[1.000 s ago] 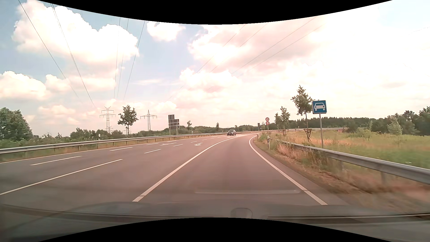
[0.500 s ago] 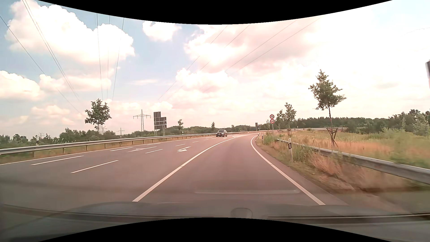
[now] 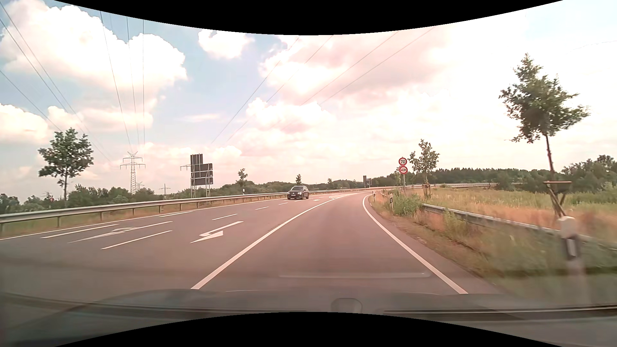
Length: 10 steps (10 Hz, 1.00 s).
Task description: Follow the waypoints while adhering to traffic rules and regulations
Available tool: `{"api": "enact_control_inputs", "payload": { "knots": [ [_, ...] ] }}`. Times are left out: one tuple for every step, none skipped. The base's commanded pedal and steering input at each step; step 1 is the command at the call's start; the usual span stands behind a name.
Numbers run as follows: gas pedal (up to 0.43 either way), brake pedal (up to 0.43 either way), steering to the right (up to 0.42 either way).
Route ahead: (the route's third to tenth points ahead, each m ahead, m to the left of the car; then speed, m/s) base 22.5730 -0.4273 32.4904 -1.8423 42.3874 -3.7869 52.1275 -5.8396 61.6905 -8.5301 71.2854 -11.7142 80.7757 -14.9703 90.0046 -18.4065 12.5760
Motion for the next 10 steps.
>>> {"api": "enact_control_inputs", "payload": {
  "knots": [
    [0.209,0.0,0.022],
    [0.209,0.0,0.022],
    [0.209,0.0,0.022],
    [0.209,0.0,0.022],
    [0.22,0.0,0.021],
    [0.22,0.0,0.021],
    [0.22,0.0,0.021],
    [0.22,0.0,0.02],
    [0.22,0.0,0.019],
    [0.22,0.0,0.019]
  ]
}}
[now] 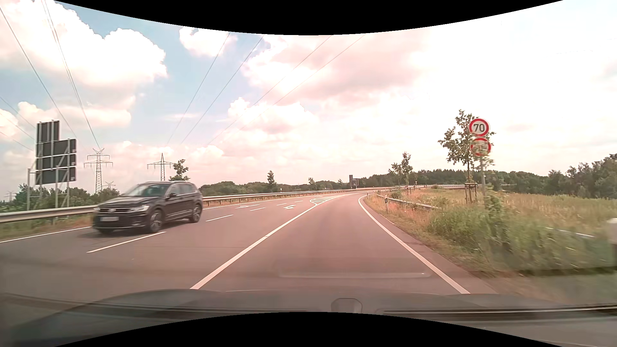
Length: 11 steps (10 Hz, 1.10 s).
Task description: Follow the waypoints while adhering to traffic rules and regulations
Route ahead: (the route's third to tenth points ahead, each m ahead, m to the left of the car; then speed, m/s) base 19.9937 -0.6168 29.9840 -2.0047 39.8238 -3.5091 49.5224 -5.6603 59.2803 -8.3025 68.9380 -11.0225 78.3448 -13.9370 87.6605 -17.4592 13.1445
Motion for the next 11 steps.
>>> {"api": "enact_control_inputs", "payload": {
  "knots": [
    [0.22,0.0,0.019],
    [0.22,0.0,0.019],
    [0.22,0.0,0.019],
    [0.22,0.0,0.018],
    [0.22,0.0,0.017],
    [0.22,0.0,0.016],
    [0.22,0.0,0.016],
    [0.22,0.0,0.016],
    [0.22,0.0,0.016],
    [0.22,0.0,0.016],
    [0.22,0.0,0.016]
  ]
}}
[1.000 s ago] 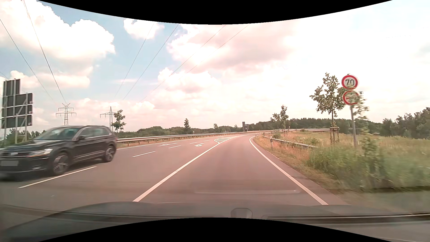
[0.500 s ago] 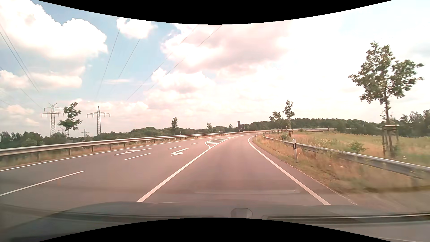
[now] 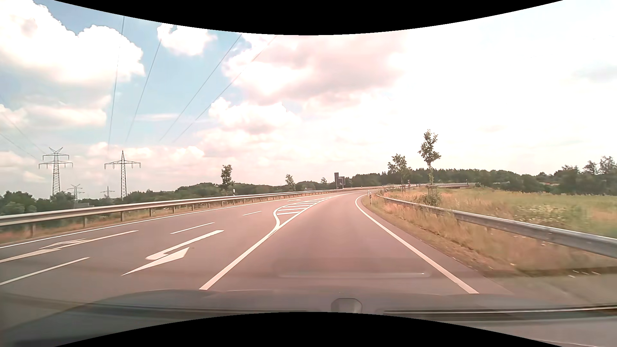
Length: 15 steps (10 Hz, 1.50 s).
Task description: Follow the waypoints while adhering to traffic rules and regulations
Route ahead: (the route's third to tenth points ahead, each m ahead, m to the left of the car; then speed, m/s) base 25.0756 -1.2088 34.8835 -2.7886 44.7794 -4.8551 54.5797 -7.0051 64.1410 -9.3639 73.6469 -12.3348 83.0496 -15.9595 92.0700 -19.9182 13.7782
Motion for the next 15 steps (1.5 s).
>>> {"api": "enact_control_inputs", "payload": {
  "knots": [
    [0.22,0.0,0.016],
    [0.22,0.0,0.015],
    [0.22,0.0,0.015],
    [0.22,0.0,0.015],
    [0.22,0.0,0.015],
    [0.22,0.0,0.015],
    [0.22,0.0,0.015],
    [0.22,0.0,0.015],
    [0.22,0.0,0.015],
    [0.22,0.0,0.015],
    [0.22,0.0,0.016],
    [0.22,0.0,0.018],
    [0.22,0.0,0.018],
    [0.22,0.0,0.019],
    [0.209,0.0,0.019]
  ]
}}
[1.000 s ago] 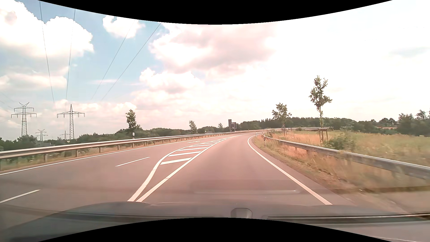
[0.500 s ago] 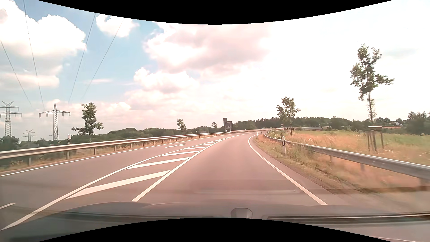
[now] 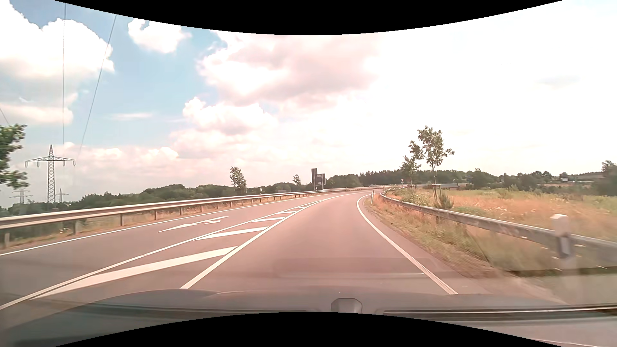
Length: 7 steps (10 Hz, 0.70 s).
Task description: Follow the waypoints while adhering to traffic rules and regulations
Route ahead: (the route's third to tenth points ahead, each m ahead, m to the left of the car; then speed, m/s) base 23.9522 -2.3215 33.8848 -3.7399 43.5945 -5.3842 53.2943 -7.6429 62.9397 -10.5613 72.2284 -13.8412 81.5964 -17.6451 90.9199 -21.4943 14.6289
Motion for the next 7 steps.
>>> {"api": "enact_control_inputs", "payload": {
  "knots": [
    [0.209,0.0,0.019],
    [0.209,0.0,0.019],
    [0.209,0.0,0.018],
    [0.197,0.0,0.018],
    [0.197,0.0,0.018],
    [0.189,0.0,0.018],
    [0.189,0.0,0.018]
  ]
}}
